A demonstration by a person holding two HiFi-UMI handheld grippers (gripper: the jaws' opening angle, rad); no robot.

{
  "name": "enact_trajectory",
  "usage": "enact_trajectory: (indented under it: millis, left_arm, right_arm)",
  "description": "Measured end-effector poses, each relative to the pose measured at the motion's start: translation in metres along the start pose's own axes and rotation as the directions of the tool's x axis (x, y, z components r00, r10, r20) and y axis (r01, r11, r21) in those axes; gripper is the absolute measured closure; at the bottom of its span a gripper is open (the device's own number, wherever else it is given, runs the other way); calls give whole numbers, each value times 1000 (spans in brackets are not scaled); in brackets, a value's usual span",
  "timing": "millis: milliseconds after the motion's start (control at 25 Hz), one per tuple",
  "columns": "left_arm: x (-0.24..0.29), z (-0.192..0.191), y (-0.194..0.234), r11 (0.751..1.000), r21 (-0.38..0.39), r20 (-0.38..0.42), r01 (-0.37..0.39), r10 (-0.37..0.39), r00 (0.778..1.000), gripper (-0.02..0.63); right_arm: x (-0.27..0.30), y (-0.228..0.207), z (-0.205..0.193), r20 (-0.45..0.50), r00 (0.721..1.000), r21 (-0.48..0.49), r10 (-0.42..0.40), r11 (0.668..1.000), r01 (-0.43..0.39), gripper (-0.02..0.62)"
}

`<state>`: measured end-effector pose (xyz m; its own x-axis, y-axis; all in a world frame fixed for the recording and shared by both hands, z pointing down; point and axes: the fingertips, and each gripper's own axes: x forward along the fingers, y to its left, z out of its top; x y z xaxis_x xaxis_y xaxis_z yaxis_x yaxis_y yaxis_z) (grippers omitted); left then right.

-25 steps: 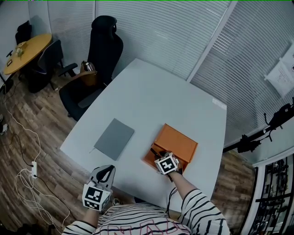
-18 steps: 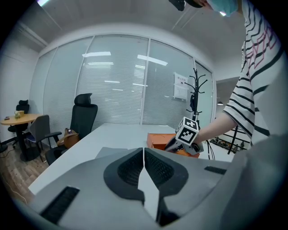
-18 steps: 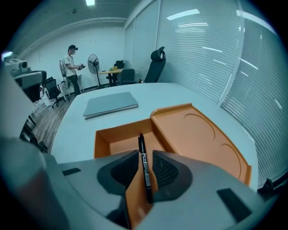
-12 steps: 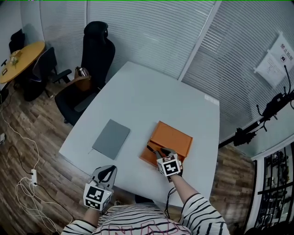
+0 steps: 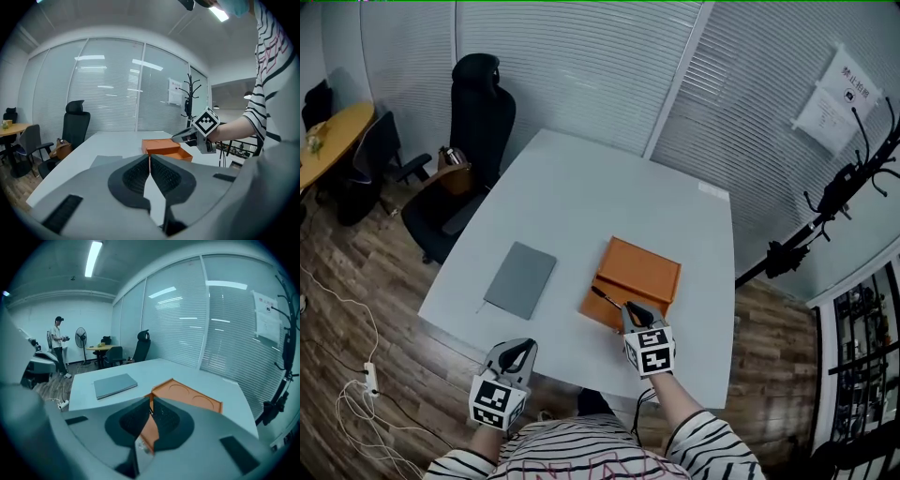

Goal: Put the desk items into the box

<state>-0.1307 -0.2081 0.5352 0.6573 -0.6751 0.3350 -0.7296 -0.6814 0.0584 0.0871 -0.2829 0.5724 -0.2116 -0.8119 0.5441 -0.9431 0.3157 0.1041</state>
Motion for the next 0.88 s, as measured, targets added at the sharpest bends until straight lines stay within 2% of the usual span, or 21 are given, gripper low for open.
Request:
enact_trajectory:
  millis: [360,880]
  left_arm:
    - [-18,-5,-18,998,32,16,56,-56,998,577]
    - [-37,-9,-35,995,43,34,90,-92,995,577]
  right_arm:
    - [-70,22,11,145,989,102,-44,994,29,563]
    - [-144,47,-3,254,964,213,-82,977,27,568]
